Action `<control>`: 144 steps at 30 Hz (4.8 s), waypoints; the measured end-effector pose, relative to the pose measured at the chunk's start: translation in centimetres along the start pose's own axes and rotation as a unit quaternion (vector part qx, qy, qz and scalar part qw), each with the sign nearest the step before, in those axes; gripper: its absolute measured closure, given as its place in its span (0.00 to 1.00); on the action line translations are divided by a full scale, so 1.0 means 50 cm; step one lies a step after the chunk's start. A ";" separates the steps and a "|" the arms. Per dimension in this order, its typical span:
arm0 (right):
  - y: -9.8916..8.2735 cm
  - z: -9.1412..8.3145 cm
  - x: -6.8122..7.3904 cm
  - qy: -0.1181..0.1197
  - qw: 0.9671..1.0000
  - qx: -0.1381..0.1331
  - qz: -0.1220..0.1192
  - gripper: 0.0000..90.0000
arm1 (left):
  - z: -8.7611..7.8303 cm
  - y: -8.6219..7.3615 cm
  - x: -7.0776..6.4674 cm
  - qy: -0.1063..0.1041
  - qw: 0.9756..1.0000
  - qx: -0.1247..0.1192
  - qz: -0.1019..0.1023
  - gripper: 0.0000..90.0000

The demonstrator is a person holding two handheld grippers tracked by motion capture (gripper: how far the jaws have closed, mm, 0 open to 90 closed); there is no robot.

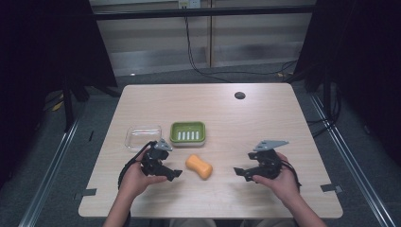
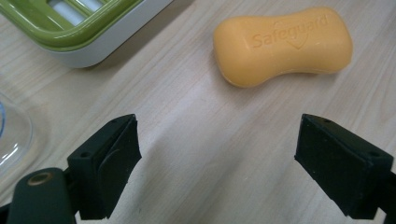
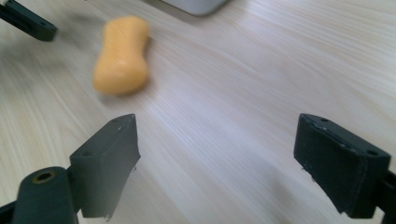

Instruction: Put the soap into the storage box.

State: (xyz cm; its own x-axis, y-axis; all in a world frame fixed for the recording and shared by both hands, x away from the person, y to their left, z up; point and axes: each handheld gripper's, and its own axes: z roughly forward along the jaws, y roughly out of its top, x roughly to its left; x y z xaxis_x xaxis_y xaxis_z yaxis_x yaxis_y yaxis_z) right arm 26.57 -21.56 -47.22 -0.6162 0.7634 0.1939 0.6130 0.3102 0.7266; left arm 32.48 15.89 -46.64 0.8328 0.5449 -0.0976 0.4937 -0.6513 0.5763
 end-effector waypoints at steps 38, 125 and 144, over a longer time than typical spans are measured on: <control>-0.111 -0.125 -0.065 -0.015 0.996 -0.041 0.078 0.12 | 0.103 0.105 -0.046 -0.076 0.980 0.019 0.184 0.04; -0.110 -0.112 -0.070 0.005 0.998 -0.004 0.062 0.06 | 0.050 0.226 -0.027 -0.063 0.964 0.220 0.137 0.55; -0.111 -0.110 -0.068 -0.001 0.999 0.012 0.047 0.06 | 0.015 0.257 0.003 -0.050 0.965 0.211 0.144 0.55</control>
State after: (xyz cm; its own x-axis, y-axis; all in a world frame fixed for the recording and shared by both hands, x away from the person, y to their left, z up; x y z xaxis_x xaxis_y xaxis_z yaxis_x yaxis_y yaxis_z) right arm 22.55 -28.97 -48.30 -0.5538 0.7914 0.2588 0.6799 0.2504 0.6892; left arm 39.16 7.20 -39.87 0.9603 0.2696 -0.0722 0.2788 -0.9370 0.2104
